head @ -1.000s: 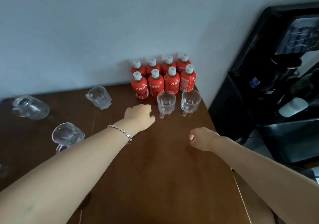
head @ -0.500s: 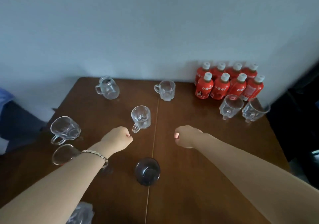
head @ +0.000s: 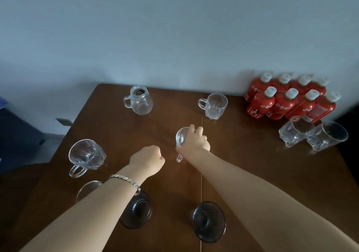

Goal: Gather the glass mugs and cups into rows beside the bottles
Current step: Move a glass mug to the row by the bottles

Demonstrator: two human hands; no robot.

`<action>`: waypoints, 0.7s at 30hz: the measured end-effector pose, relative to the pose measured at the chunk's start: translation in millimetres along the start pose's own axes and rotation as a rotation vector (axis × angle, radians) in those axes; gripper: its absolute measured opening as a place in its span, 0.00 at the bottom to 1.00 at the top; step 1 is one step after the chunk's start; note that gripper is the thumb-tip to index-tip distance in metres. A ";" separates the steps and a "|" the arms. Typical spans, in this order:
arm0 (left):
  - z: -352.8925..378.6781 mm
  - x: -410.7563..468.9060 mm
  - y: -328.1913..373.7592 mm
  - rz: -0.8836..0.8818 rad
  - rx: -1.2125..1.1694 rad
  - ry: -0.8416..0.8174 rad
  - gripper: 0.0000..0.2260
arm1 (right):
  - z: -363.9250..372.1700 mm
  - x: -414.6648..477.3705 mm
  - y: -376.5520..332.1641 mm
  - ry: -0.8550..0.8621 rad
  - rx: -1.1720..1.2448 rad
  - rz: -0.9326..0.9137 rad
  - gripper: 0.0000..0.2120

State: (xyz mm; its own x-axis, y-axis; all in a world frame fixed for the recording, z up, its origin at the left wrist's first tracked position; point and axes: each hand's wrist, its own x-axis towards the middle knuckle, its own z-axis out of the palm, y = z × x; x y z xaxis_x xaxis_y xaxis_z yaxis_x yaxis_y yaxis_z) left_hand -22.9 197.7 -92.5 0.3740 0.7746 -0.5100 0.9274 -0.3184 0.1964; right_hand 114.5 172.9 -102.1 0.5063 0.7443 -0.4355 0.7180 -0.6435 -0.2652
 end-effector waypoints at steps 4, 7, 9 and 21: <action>5.6 7.4 11.9 0.053 0.083 -0.021 0.11 | -7.5 2.1 25.0 -0.019 0.036 -0.088 0.35; 9.2 10.5 33.5 0.107 0.166 -0.025 0.12 | -21.3 -2.0 58.6 -0.053 0.057 -0.111 0.36; 11.3 14.2 52.4 0.118 0.178 -0.025 0.12 | -36.0 -1.4 87.6 -0.045 0.046 -0.111 0.37; 24.4 27.5 123.9 0.176 0.103 0.023 0.11 | -120.3 72.0 213.6 0.135 -0.001 0.098 0.38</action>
State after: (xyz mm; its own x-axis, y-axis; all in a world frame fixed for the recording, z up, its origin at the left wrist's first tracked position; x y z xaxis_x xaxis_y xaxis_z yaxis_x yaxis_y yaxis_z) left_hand 102.1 166.2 -102.6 0.5314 0.7137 -0.4563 0.8421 -0.5034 0.1933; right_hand 361.8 110.5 -86.7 0.6336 0.6952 -0.3396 0.6624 -0.7142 -0.2262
